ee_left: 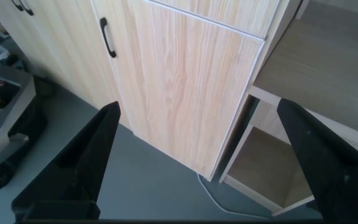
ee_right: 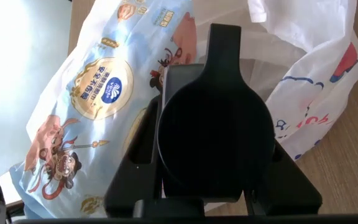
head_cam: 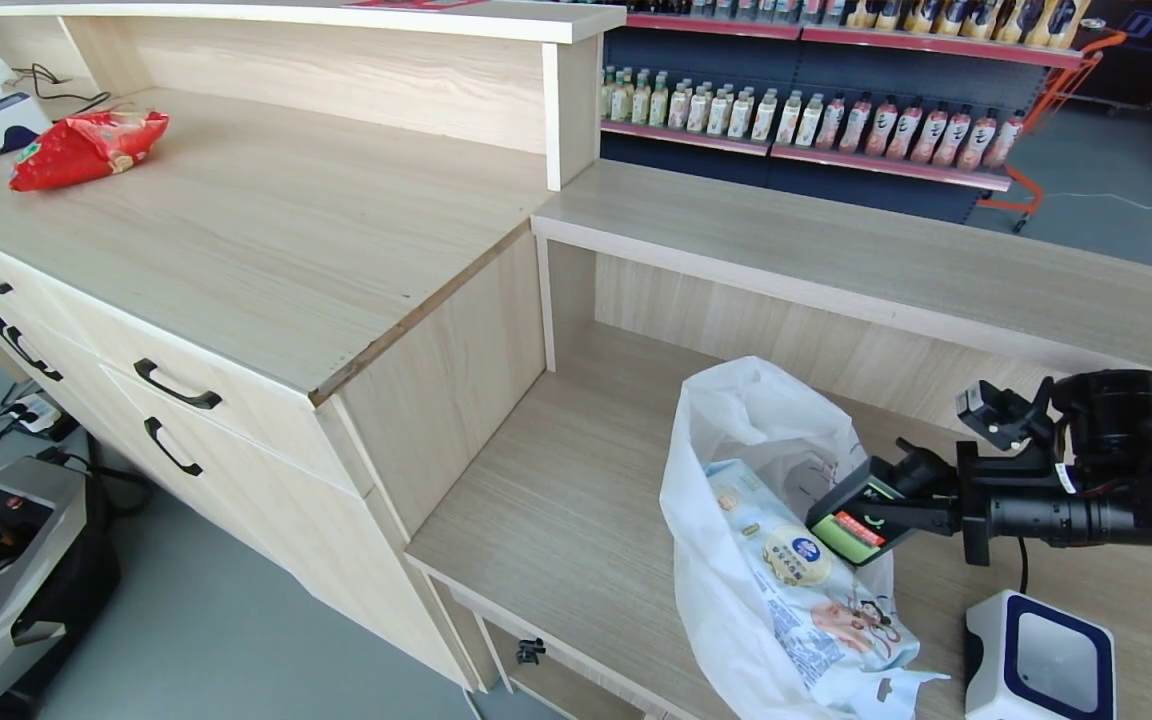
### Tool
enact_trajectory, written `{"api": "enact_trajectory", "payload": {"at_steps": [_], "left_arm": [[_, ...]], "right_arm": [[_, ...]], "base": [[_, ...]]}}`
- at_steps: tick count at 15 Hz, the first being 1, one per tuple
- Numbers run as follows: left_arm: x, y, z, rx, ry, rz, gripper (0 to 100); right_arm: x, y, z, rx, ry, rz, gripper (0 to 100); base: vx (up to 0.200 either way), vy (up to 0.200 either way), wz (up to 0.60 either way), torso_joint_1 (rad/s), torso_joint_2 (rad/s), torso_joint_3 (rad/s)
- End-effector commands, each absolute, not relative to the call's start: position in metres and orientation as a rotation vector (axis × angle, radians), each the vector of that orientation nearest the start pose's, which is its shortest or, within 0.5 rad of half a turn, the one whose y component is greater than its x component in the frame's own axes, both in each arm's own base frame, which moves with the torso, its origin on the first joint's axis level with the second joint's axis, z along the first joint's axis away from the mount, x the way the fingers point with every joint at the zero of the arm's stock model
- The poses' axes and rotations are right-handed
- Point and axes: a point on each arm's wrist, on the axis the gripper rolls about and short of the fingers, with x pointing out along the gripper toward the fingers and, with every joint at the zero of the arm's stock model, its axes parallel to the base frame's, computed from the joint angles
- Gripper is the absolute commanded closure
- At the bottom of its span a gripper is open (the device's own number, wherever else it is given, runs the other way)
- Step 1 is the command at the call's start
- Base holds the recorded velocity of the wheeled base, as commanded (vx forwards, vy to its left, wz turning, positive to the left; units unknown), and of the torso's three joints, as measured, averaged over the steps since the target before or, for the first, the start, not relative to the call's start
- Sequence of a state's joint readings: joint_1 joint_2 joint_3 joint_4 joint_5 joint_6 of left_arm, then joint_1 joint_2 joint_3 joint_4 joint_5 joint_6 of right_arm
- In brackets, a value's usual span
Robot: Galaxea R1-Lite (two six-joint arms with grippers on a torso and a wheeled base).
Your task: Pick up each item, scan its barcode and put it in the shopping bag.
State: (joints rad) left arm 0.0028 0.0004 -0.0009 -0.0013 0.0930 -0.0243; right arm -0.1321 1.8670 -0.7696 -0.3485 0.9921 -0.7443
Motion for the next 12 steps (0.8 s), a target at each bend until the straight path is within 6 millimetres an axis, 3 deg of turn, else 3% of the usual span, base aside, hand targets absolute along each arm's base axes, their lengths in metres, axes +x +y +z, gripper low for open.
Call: {"api": "enact_trajectory", "payload": {"at_steps": [1, 12], "left_arm": [[-0.0230, 0.0020, 0.0761, -0.025, -0.004, 0.097, 0], [-0.0230, 0.0020, 0.0761, -0.025, -0.004, 0.097, 0]], "right_arm": [[0.3022, -0.0220, 0.0985, -0.282, 0.309, 1.002, 100], [0.2960, -0.0239, 0.0961, -0.281, 0.318, 0.998, 100]], "base": [[0.000, 0.000, 0.00, 0.000, 0.00, 0.000], [0.000, 0.000, 0.00, 0.000, 0.00, 0.000]]}}
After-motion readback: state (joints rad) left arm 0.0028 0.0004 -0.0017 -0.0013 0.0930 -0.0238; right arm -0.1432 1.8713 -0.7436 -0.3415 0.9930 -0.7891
